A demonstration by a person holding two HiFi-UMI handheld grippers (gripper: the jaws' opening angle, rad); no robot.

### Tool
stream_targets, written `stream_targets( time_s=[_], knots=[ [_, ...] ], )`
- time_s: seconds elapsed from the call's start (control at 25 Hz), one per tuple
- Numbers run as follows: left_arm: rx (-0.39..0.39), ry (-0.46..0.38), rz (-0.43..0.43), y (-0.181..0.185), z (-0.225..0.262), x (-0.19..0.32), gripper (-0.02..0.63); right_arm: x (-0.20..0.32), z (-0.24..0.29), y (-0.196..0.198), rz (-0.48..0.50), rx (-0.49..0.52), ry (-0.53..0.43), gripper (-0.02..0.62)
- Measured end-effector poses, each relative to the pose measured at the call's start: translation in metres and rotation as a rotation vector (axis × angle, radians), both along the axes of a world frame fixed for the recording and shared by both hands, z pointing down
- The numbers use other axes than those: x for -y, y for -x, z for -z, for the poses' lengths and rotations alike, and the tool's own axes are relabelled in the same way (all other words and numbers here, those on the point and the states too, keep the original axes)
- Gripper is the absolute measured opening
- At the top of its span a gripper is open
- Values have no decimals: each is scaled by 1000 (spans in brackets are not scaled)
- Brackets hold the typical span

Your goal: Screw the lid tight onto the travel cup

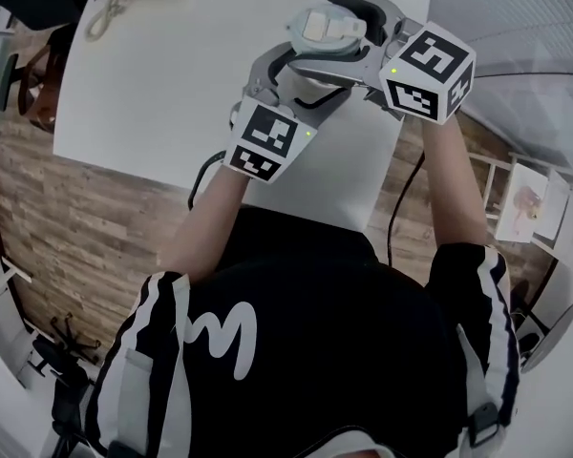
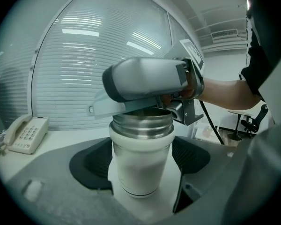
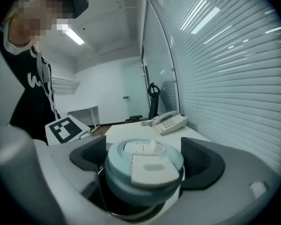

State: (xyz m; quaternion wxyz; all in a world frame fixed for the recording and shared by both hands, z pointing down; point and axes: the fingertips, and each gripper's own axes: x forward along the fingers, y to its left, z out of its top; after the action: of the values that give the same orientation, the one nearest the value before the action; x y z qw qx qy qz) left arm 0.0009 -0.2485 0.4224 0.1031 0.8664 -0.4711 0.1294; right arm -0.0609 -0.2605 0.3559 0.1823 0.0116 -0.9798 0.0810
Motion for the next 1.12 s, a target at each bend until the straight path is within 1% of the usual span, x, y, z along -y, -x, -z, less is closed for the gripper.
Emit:
stream_targets(
  time_s=[0.08, 0.12, 0.24, 0.36, 0.48, 0.68, 0.88, 1.12],
  knots=[
    [17, -5, 22, -1, -4, 2, 397, 3, -1, -1, -5, 15, 32, 477],
    [17, -10, 33, -1, -4, 3, 399, 5, 0, -1, -12, 23, 43, 465],
    [-9, -24, 51, -1, -6, 4, 394, 9, 0, -2, -21, 43, 59, 463],
    [-16, -31, 56, -1, -6, 4, 391, 8, 1, -2, -14, 57, 57, 463],
    [-19, -42, 57, -1, -7, 3, 391, 6, 3, -3, -6, 81, 45, 460],
    [-22, -63, 63, 2, -5, 2, 391, 1, 22, -4, -2, 185, 6, 459],
    [-19, -64, 62, 1, -5, 0, 391, -6, 32, -16, -6, 281, -42, 457],
    [-18, -77, 65, -2, -4, 2, 391, -12, 23, -31, -28, 331, -92, 457]
  ],
)
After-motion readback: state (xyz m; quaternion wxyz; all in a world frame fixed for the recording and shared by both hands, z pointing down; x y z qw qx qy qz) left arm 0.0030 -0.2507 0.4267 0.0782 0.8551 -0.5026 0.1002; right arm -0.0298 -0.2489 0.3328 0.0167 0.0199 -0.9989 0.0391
